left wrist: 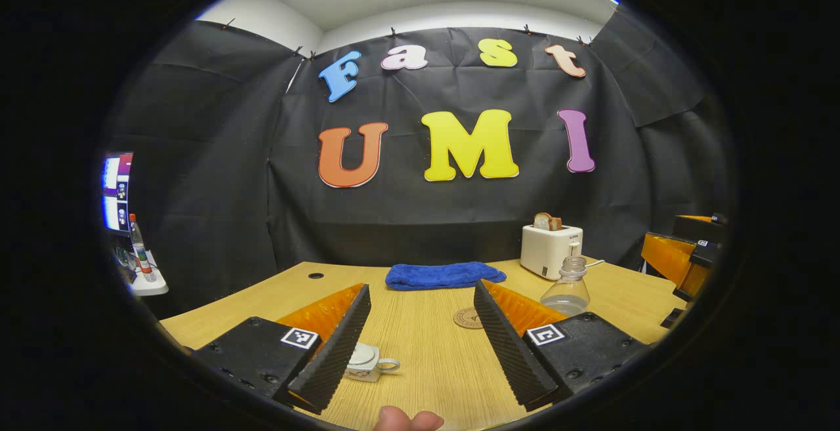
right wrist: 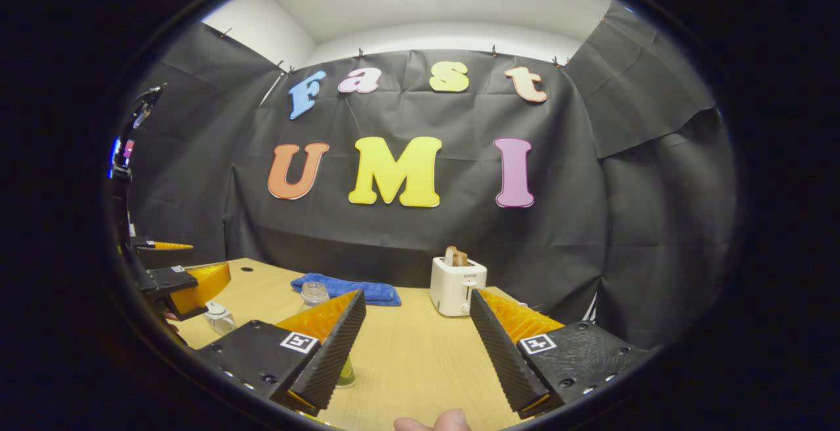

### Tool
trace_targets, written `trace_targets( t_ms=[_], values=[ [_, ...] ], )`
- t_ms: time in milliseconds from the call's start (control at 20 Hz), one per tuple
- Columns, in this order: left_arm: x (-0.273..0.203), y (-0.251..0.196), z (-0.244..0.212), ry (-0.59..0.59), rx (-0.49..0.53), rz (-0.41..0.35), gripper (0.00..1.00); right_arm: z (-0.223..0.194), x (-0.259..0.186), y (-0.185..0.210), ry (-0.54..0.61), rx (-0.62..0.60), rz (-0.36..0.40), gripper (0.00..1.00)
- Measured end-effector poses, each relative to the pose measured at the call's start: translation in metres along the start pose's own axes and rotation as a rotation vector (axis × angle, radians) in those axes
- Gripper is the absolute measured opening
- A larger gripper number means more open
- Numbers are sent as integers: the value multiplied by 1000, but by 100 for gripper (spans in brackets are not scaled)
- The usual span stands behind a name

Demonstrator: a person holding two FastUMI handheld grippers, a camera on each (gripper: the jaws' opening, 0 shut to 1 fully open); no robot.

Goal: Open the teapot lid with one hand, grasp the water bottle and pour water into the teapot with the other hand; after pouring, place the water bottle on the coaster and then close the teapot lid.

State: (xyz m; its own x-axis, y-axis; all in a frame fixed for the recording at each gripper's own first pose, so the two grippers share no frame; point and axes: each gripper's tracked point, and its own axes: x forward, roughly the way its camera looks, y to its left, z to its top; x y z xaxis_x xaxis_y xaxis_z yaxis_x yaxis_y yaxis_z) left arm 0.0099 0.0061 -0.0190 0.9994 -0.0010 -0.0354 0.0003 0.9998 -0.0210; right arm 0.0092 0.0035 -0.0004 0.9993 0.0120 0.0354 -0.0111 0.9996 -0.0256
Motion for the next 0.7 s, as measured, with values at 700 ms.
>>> trace_targets(
  t_ms=[700],
  values=[
    [7,53,-78,159,43,77,99,-54,27,3,119,-22,63,95]
  ],
)
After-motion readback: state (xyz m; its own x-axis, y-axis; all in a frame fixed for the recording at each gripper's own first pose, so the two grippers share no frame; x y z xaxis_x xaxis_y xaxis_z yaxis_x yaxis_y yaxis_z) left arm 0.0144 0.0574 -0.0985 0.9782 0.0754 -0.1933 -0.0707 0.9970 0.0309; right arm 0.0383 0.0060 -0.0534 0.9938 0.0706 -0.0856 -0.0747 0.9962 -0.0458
